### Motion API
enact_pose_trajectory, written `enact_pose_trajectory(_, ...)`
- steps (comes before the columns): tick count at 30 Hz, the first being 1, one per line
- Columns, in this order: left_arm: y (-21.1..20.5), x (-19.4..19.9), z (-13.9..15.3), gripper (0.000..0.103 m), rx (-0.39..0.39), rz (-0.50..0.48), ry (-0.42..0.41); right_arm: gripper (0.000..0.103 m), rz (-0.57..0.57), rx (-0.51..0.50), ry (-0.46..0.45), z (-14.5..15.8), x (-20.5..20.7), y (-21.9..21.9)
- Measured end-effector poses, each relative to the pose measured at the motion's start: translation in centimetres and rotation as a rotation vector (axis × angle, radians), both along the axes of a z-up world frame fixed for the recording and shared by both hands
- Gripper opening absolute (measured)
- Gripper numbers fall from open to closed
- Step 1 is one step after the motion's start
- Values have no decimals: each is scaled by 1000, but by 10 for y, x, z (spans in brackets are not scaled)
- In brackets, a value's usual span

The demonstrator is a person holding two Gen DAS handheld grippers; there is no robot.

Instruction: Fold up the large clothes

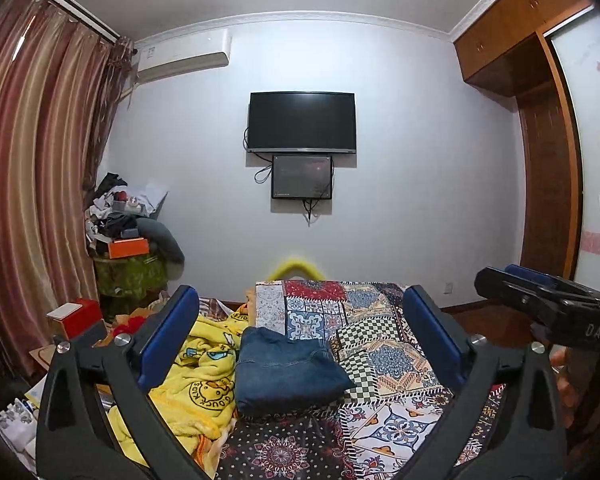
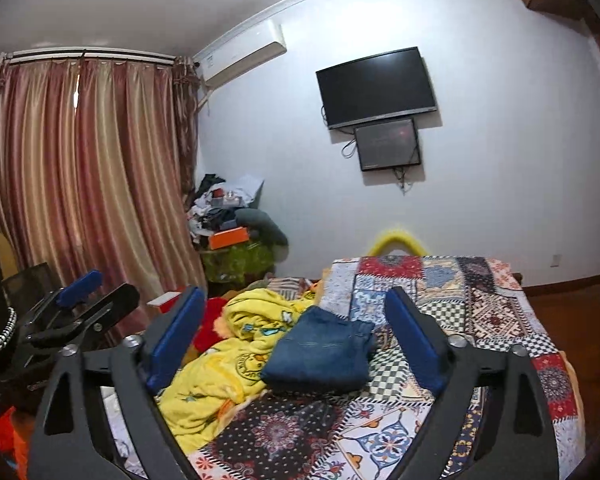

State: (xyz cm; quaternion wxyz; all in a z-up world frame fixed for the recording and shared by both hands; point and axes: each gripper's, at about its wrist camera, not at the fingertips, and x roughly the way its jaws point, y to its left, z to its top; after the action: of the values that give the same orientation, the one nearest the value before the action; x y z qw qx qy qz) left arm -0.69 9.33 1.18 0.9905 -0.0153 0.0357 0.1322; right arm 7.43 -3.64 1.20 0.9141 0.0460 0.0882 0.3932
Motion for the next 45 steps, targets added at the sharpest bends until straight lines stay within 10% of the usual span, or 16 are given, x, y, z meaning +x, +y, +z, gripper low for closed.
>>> enact_pose_trajectory(45, 3, 6, -12, 103, -36, -6, 24, 103, -66, -38, -17, -4, -12, -11)
